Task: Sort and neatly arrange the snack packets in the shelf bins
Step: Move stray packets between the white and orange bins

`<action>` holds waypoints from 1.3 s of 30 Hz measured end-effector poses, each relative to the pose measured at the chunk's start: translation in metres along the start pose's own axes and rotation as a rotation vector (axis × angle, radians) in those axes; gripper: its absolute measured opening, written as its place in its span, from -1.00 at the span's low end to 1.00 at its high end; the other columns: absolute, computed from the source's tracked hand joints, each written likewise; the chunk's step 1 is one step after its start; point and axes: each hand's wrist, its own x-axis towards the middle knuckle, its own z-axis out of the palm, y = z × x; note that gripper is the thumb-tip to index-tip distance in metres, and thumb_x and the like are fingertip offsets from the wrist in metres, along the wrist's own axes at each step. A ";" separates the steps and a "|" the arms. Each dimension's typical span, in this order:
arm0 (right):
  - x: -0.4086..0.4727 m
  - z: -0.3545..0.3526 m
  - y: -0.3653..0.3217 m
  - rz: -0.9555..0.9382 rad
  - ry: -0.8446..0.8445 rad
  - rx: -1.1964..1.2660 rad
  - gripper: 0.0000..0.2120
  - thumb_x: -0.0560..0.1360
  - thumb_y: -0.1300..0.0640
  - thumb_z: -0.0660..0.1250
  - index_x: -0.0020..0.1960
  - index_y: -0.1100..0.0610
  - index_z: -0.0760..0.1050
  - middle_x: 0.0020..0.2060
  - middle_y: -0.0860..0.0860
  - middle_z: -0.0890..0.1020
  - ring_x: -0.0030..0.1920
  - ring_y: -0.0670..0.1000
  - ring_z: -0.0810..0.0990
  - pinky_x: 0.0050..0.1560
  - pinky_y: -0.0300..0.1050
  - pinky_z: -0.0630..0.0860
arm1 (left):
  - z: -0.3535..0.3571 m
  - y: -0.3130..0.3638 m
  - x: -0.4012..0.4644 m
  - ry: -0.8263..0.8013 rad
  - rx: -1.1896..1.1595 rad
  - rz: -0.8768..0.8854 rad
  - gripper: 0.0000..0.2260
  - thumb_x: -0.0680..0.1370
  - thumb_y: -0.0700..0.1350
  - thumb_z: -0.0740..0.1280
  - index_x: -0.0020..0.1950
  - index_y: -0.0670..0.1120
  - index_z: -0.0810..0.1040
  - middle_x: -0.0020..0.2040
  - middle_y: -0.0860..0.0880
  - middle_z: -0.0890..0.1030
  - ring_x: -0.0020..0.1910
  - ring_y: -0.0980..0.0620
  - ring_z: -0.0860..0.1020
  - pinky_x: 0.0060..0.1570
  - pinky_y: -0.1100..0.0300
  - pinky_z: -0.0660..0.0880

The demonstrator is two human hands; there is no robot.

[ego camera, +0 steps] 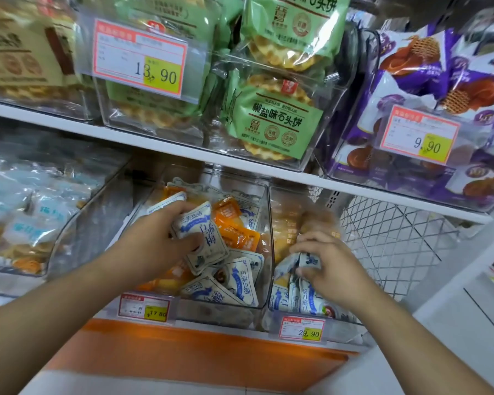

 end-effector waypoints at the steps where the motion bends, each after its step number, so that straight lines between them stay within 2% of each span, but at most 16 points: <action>1: 0.001 0.002 0.000 -0.010 0.059 -0.024 -0.69 0.51 0.17 0.54 0.15 -0.18 0.69 0.14 -0.28 0.55 0.22 -0.17 0.39 0.40 -0.06 0.36 | -0.001 0.000 0.000 -0.006 0.008 0.006 -0.81 0.55 0.03 0.45 0.12 0.20 0.54 -0.11 0.18 0.68 -0.22 0.25 0.64 -0.26 0.20 0.59; 3: 0.003 0.002 -0.001 -0.033 0.146 -0.018 -0.72 0.50 0.24 0.52 0.02 -0.16 0.72 -0.01 -0.29 0.57 0.13 -0.14 0.44 0.30 0.03 0.44 | -0.004 0.000 -0.003 -0.023 0.061 0.024 -0.94 0.56 -0.02 0.44 -0.04 0.12 0.58 -0.20 0.13 0.67 -0.32 0.21 0.60 -0.37 0.24 0.48; 5: 0.004 0.000 -0.002 -0.064 0.238 0.049 -0.73 0.51 0.26 0.51 -0.06 -0.13 0.73 -0.04 -0.29 0.60 0.12 -0.12 0.54 0.27 0.01 0.49 | -0.006 -0.001 -0.006 -0.021 0.098 0.025 -0.94 0.56 -0.03 0.43 -0.06 0.10 0.58 -0.19 0.13 0.67 -0.34 0.21 0.58 -0.40 0.26 0.43; 9: -0.003 -0.019 -0.011 -0.009 0.423 0.241 -0.74 0.50 0.32 0.51 -0.14 -0.06 0.73 -0.03 -0.21 0.65 0.08 -0.21 0.59 0.16 -0.45 0.39 | -0.013 -0.002 -0.012 0.007 0.157 -0.066 -0.69 0.55 0.01 0.44 0.26 0.16 0.47 -0.04 0.18 0.63 -0.14 0.17 0.61 -0.25 0.18 0.53; 12: -0.009 -0.033 -0.027 0.032 0.494 0.384 -0.73 0.53 0.24 0.50 -0.17 -0.14 0.69 -0.10 -0.11 0.67 -0.02 -0.19 0.60 0.09 -0.28 0.48 | -0.015 0.003 -0.017 0.018 0.179 -0.049 -0.43 0.56 0.04 0.43 0.53 0.13 0.33 0.35 0.04 0.57 0.22 0.01 0.58 -0.14 0.30 0.42; 14: -0.011 -0.038 -0.039 0.061 0.503 0.510 -0.76 0.55 0.19 0.49 -0.19 -0.13 0.68 -0.19 -0.11 0.69 -0.15 -0.15 0.61 -0.04 -0.12 0.50 | -0.017 0.008 -0.020 0.037 0.188 -0.017 -0.40 0.57 0.04 0.42 0.57 0.11 0.29 0.47 0.06 0.45 0.35 0.03 0.49 -0.05 0.40 0.36; 17: -0.009 -0.032 -0.063 0.043 0.436 0.585 -0.83 0.57 0.16 0.49 -0.14 -0.07 0.70 -0.22 -0.12 0.68 -0.20 -0.14 0.59 -0.12 -0.15 0.48 | -0.017 0.011 -0.024 0.046 0.132 0.081 -0.58 0.60 0.12 0.36 0.45 0.19 0.44 0.41 0.16 0.48 0.34 0.12 0.47 0.13 0.29 0.37; 20: -0.005 -0.012 -0.091 -0.016 0.346 0.535 -0.79 0.59 0.17 0.46 -0.17 -0.08 0.67 -0.14 -0.14 0.64 -0.13 -0.20 0.58 -0.18 -0.40 0.44 | -0.015 0.011 -0.027 -0.021 -0.037 0.086 -0.63 0.55 0.31 0.26 0.33 0.29 0.50 0.23 0.28 0.56 0.22 0.21 0.52 0.11 0.20 0.51; 22: 0.000 0.003 -0.103 -0.060 0.298 0.425 -0.83 0.60 0.10 0.45 -0.16 -0.05 0.68 -0.16 -0.18 0.61 -0.09 -0.20 0.56 -0.13 -0.39 0.41 | -0.013 0.011 -0.029 -0.041 -0.061 0.107 -0.52 0.48 0.41 0.21 0.37 0.34 0.44 0.22 0.32 0.55 0.20 0.28 0.51 0.08 0.25 0.50; 24: 0.005 0.018 -0.108 -0.112 0.201 0.228 -0.87 0.62 -0.01 0.41 -0.05 -0.07 0.72 -0.15 -0.25 0.61 -0.01 -0.18 0.52 0.05 -0.22 0.38 | -0.010 0.013 -0.030 -0.048 -0.014 0.141 -0.46 0.46 0.40 0.21 0.44 0.35 0.38 0.26 0.34 0.51 0.17 0.39 0.45 0.04 0.40 0.40; 26: 0.009 0.027 -0.109 -0.109 0.094 0.065 -0.79 0.63 -0.13 0.35 0.20 -0.13 0.67 0.01 -0.30 0.58 0.20 -0.13 0.44 0.25 -0.14 0.24 | -0.006 0.011 -0.027 -0.060 0.041 0.158 -0.47 0.53 0.30 0.27 0.50 0.30 0.34 0.35 0.32 0.46 0.20 0.40 0.41 0.07 0.44 0.33; 28: 0.010 0.026 -0.106 -0.059 0.083 0.066 -0.67 0.63 -0.18 0.32 0.34 -0.12 0.58 0.15 -0.24 0.55 0.31 -0.10 0.38 0.41 -0.07 0.22 | -0.002 0.005 -0.024 -0.078 0.096 0.172 -0.51 0.58 0.20 0.34 0.51 0.25 0.36 0.39 0.30 0.44 0.28 0.29 0.42 0.11 0.41 0.32; 32: 0.013 0.012 -0.098 0.019 0.128 0.198 -0.70 0.65 -0.10 0.32 0.35 -0.08 0.57 0.22 -0.18 0.56 0.34 -0.06 0.44 0.43 0.05 0.37 | 0.004 -0.006 -0.017 -0.127 0.179 0.258 -0.62 0.59 0.15 0.37 0.39 0.17 0.47 0.21 0.32 0.49 0.12 0.34 0.43 -0.02 0.55 0.33; 35: 0.031 0.008 -0.097 0.041 0.087 0.125 -0.63 0.64 -0.08 0.34 0.43 -0.08 0.52 0.34 -0.07 0.58 0.39 0.04 0.47 0.43 0.05 0.40 | 0.002 -0.011 -0.010 -0.138 0.237 0.282 -0.83 0.59 0.16 0.35 0.06 0.10 0.57 -0.05 0.21 0.60 -0.08 0.20 0.51 -0.14 0.32 0.47; 37: 0.051 0.005 -0.103 0.059 -0.021 0.058 -0.57 0.63 -0.10 0.38 0.48 -0.11 0.48 0.35 -0.05 0.61 0.33 0.06 0.56 0.40 0.04 0.46 | -0.001 -0.018 -0.005 -0.148 0.294 0.300 -0.74 0.60 0.14 0.34 -0.17 0.01 0.52 -0.24 0.06 0.57 -0.22 0.10 0.51 -0.23 0.10 0.48; 39: 0.072 0.006 -0.112 0.062 -0.153 -0.022 -0.52 0.61 -0.09 0.42 0.50 -0.08 0.47 0.34 -0.07 0.63 0.27 0.02 0.63 0.34 -0.05 0.52 | -0.005 -0.026 -0.002 -0.145 0.341 0.325 -0.68 0.57 0.12 0.38 -0.26 -0.05 0.48 -0.29 0.02 0.54 -0.26 0.09 0.49 -0.23 0.07 0.45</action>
